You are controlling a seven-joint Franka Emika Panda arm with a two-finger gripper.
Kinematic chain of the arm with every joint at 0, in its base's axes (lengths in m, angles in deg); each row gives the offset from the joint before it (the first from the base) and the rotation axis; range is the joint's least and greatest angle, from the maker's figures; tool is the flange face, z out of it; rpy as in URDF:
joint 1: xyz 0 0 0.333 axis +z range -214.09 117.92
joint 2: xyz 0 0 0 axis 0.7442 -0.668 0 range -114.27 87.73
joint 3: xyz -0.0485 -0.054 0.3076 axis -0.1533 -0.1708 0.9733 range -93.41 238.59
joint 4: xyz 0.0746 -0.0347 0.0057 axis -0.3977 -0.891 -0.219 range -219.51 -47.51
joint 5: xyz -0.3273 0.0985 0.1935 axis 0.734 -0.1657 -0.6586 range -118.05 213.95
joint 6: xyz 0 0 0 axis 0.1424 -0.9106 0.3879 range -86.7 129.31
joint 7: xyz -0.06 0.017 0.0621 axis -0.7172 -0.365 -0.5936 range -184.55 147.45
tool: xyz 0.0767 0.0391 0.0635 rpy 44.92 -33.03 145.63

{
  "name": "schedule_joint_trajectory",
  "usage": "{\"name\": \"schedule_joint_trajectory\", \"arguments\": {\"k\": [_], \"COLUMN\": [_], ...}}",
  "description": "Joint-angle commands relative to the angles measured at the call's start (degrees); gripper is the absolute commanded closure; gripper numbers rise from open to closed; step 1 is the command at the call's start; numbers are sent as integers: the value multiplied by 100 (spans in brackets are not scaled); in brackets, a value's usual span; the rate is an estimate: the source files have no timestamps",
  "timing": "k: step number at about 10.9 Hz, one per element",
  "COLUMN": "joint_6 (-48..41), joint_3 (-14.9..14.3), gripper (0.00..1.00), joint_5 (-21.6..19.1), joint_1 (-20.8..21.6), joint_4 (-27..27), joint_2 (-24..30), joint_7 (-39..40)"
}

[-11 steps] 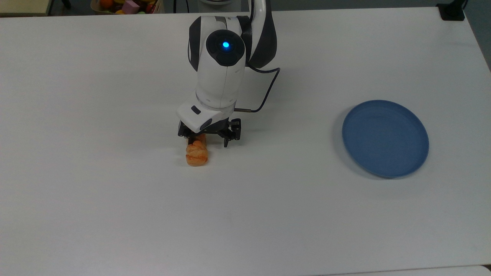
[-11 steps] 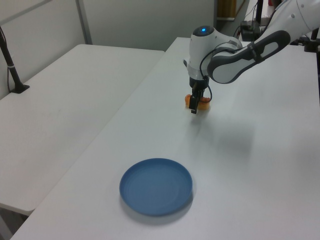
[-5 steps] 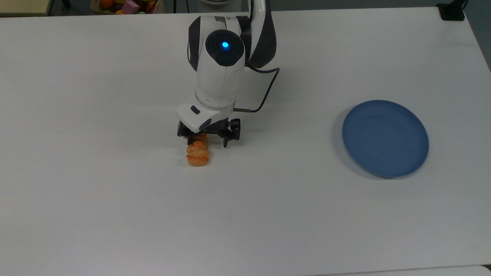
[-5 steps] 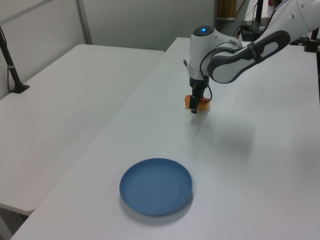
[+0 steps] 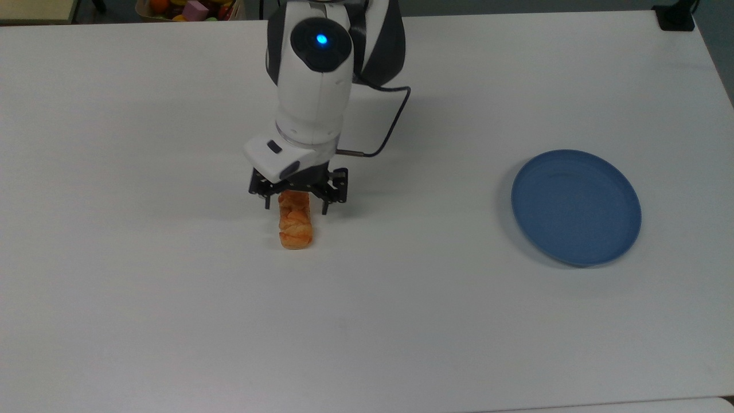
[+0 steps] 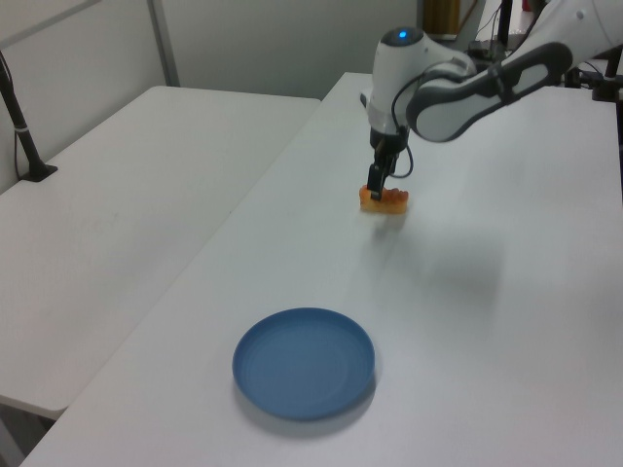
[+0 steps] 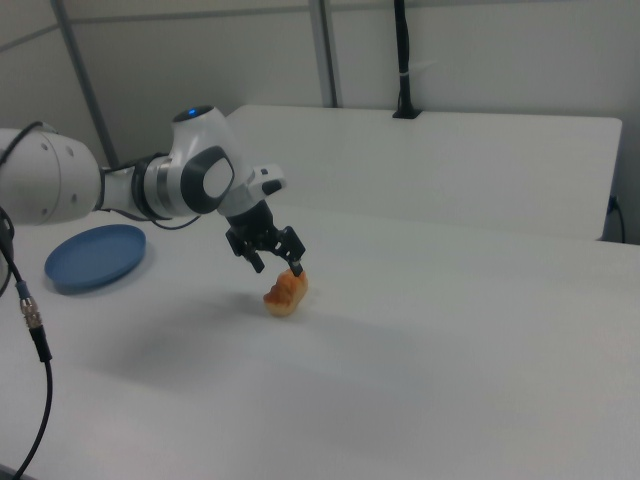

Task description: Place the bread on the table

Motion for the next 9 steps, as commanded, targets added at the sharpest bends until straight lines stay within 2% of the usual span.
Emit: {"name": "schedule_joint_trajectory", "arguments": {"k": [1,3,5,9], "joint_6": [-976,-1827,-2776,-2904], "joint_3": [1,10,-7,-51], "gripper": [0,0,0,0], "joint_5": [-285,-760,-788,-788], "joint_1": [-353,-704,-908,-908], "joint_4": [-88,-106,-141,-378], "joint_2": [996,1646,2122,2423], "joint_7": [91,240,617,566]}}
